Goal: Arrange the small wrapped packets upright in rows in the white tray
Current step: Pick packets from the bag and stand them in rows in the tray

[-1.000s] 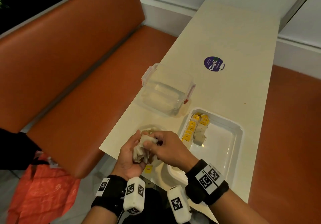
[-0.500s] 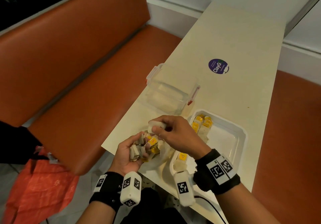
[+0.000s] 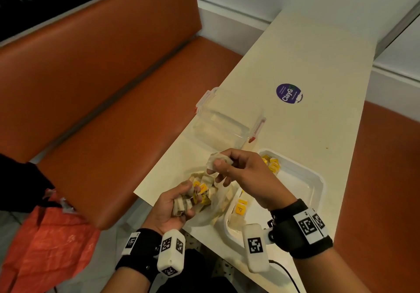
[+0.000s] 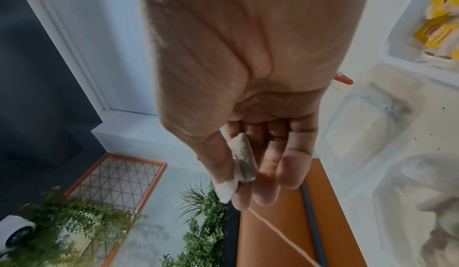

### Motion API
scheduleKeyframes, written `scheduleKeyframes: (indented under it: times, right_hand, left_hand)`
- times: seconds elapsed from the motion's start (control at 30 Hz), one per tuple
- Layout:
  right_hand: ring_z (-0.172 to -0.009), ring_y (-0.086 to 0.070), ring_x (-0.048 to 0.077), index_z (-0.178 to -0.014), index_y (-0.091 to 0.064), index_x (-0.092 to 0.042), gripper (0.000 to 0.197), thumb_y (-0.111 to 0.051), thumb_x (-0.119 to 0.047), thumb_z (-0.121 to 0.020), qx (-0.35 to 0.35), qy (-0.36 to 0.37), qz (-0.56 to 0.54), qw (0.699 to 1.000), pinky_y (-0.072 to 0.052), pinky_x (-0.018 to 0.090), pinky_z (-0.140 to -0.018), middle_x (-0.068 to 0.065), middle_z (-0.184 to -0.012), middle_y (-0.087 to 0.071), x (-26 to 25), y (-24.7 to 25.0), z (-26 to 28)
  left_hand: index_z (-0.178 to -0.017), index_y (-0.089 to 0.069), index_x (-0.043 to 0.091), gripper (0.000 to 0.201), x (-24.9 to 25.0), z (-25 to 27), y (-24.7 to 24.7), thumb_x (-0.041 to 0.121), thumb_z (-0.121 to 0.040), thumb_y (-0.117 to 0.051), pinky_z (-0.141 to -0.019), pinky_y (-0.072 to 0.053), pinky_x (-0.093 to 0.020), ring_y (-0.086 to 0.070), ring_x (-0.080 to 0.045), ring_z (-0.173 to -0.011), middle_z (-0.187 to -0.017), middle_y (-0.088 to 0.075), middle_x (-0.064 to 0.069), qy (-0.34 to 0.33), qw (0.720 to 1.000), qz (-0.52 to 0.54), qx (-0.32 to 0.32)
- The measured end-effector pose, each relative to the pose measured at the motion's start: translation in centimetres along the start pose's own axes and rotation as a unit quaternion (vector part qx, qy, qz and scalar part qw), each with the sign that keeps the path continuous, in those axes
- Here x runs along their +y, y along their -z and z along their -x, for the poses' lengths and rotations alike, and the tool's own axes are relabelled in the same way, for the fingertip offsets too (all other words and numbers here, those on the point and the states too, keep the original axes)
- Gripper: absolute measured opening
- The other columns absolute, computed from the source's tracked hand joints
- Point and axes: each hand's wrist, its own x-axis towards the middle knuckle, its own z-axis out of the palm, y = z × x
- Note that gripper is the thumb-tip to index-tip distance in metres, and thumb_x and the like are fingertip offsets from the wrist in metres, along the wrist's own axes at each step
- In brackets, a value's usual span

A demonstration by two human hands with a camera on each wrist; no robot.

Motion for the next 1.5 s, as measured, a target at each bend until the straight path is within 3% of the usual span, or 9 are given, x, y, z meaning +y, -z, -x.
scheduleKeyframes:
  times: [0.17, 0.37, 0.73, 0.8, 0.9, 1.07, 1.17, 1.3, 1.5]
  right_hand:
    - [-0.081, -0.072, 0.022, -0.108, -0.074, -0.004, 0.020, -0.067, -0.021, -0.100, 0.003, -0.006, -0.023, 1.000, -0.056, 0.034, -0.073, 0.009, -0.099, -0.079, 0.1, 0.1, 0.4]
    - [-0.082, -0.071, 0.021, -0.109, -0.074, -0.002, 0.024, -0.067, -0.023, -0.099, 0.053, -0.032, -0.070, 0.996, -0.055, 0.033, -0.073, 0.012, -0.101, -0.079, 1.5, 0.9, 0.8]
    - [-0.089, -0.068, 0.025, -0.103, -0.075, -0.002, 0.031, -0.067, -0.029, -0.091, 0.034, -0.053, -0.146, 0.987, -0.055, 0.033, -0.076, 0.017, -0.108, -0.077, 3.3, 2.2, 2.4]
    - [-0.091, -0.066, 0.025, -0.107, -0.075, 0.000, 0.032, -0.066, -0.027, -0.092, 0.017, -0.060, -0.157, 0.986, -0.054, 0.035, -0.080, 0.013, -0.104, -0.075, 3.7, 2.2, 2.4]
    - [-0.089, -0.065, 0.022, -0.105, -0.076, -0.005, 0.023, -0.063, -0.021, -0.095, -0.008, -0.076, -0.192, 0.978, -0.054, 0.035, -0.084, 0.008, -0.094, -0.073, 4.1, 1.8, 2.3]
    - [-0.085, -0.063, 0.025, -0.097, -0.072, -0.010, 0.007, -0.070, -0.016, -0.095, -0.040, -0.094, -0.303, 0.948, -0.056, 0.034, -0.083, 0.006, -0.083, -0.063, 5.1, 0.3, 2.2]
    - [-0.083, -0.062, 0.024, -0.095, -0.070, -0.012, 0.028, -0.086, -0.031, -0.082, -0.081, -0.073, -0.357, 0.928, -0.054, 0.036, -0.082, 0.007, -0.084, -0.062, 5.8, -0.6, 2.2]
    - [-0.087, -0.061, 0.032, -0.104, -0.055, -0.002, 0.054, -0.089, -0.035, -0.078, -0.126, -0.048, -0.383, 0.914, -0.046, 0.044, -0.088, 0.011, -0.086, -0.062, 6.8, -1.0, 2.2]
    - [-0.084, -0.065, 0.035, -0.086, -0.063, -0.012, 0.030, -0.086, -0.032, -0.082, -0.136, -0.043, -0.392, 0.909, -0.037, 0.048, -0.087, 0.011, -0.083, -0.061, 7.7, -0.6, 2.9]
  left_hand:
    - [-0.081, -0.061, 0.017, 0.050, 0.0, 0.3, 0.1, 0.005, -0.051, -0.100, -0.044, -0.051, -0.023, -0.074, -0.022, -0.077, -0.103, -0.073, -0.014, -0.014, 0.998, -0.018, -0.052]
    - [-0.085, -0.055, 0.019, 0.024, 0.0, 0.2, -0.4, 0.002, -0.086, -0.072, -0.042, -0.046, -0.020, -0.075, -0.018, -0.078, -0.104, -0.075, -0.013, -0.041, 0.998, -0.049, 0.007]
    - [-0.083, -0.059, 0.021, 0.030, 0.0, 0.0, 0.5, 0.010, -0.081, -0.087, -0.044, -0.043, -0.020, -0.068, -0.014, -0.077, -0.100, -0.071, -0.007, -0.055, 0.998, -0.018, 0.035]
    - [-0.081, -0.058, 0.020, 0.022, 0.1, 0.5, -0.1, 0.007, -0.086, -0.076, -0.044, -0.044, -0.020, -0.068, -0.014, -0.075, -0.097, -0.070, -0.008, -0.049, 0.999, -0.006, 0.016]
    - [-0.078, -0.061, 0.018, 0.036, 0.6, 1.6, -1.5, 0.009, -0.072, -0.095, -0.045, -0.045, -0.022, -0.065, -0.016, -0.074, -0.094, -0.068, -0.011, -0.055, 0.997, -0.007, -0.058]
    - [-0.076, -0.056, 0.017, 0.047, 1.6, 3.7, -4.8, 0.008, -0.060, -0.101, -0.047, -0.047, -0.022, -0.063, -0.018, -0.070, -0.087, -0.066, -0.013, -0.069, 0.984, -0.061, -0.155]
    - [-0.075, -0.057, 0.017, 0.037, 2.0, 4.3, -6.4, 0.004, -0.071, -0.092, -0.050, -0.050, -0.025, -0.061, -0.022, -0.063, -0.081, -0.064, -0.017, -0.084, 0.975, -0.126, -0.162]
    - [-0.075, -0.056, 0.013, 0.029, 1.7, 5.0, -7.7, -0.001, -0.081, -0.080, -0.056, -0.052, -0.034, -0.061, -0.026, -0.053, -0.078, -0.066, -0.025, -0.095, 0.961, -0.207, -0.155]
    - [-0.074, -0.052, 0.010, 0.031, 1.2, 5.6, -9.0, 0.002, -0.078, -0.082, -0.052, -0.050, -0.032, -0.061, -0.026, -0.056, -0.080, -0.064, -0.030, -0.125, 0.938, -0.302, -0.116]
